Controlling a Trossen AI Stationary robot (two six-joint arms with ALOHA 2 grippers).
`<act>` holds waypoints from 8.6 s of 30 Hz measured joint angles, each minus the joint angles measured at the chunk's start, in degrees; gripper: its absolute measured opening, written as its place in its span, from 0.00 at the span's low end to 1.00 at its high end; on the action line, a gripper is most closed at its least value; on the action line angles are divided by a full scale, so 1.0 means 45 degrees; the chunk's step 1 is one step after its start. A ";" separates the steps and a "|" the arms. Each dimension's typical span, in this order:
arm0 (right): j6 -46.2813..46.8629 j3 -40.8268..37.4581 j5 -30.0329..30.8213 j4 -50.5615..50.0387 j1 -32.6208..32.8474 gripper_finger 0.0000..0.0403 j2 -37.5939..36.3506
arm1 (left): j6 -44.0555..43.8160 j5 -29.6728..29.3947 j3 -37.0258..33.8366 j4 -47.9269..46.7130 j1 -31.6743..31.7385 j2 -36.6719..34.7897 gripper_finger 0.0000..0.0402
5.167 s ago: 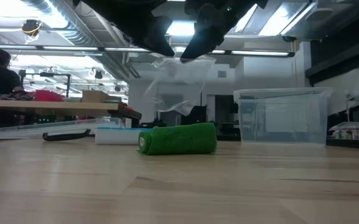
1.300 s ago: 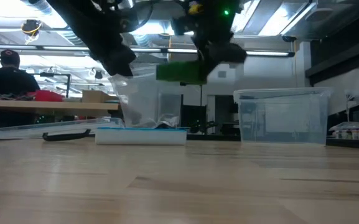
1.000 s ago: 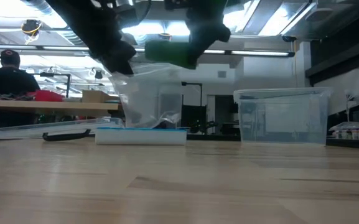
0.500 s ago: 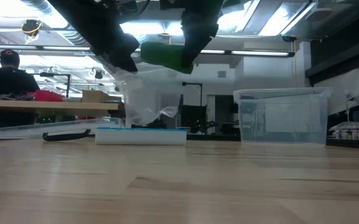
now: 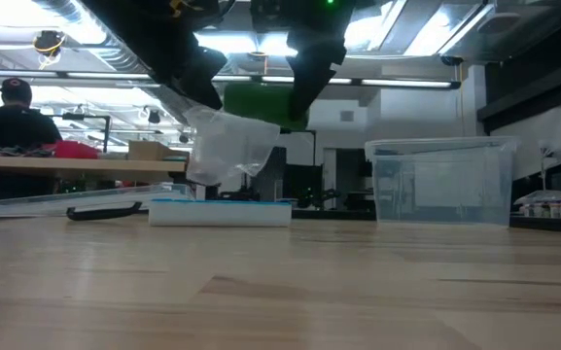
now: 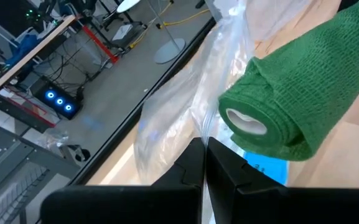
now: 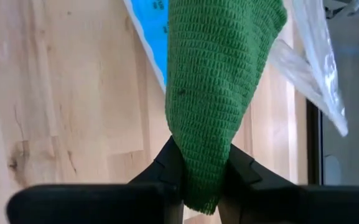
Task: Roll bandage
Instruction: Put the rolled green bandage into the transparent zip bag, then close the transparent zip bag
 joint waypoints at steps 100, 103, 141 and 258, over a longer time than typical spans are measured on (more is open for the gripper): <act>-0.1398 0.3715 -0.3773 -0.0238 -0.0717 0.58 0.0015 | 0.1764 0.3998 0.0024 0.5831 -0.0831 0.0000 0.00; -0.1388 0.4413 -0.3793 -0.0646 -0.0707 0.58 0.0015 | 0.1755 0.3932 0.0029 0.6221 -0.0825 -0.0010 0.00; -0.2502 0.4818 -0.3318 -0.1415 -0.0707 0.58 -0.2744 | 0.2518 0.4027 0.0015 1.1323 -0.0821 -0.0018 0.00; -0.4361 -1.4362 -0.9318 1.7058 -0.3301 0.58 -0.8850 | -0.2336 0.5756 0.0024 0.8572 -0.1457 -0.0010 0.00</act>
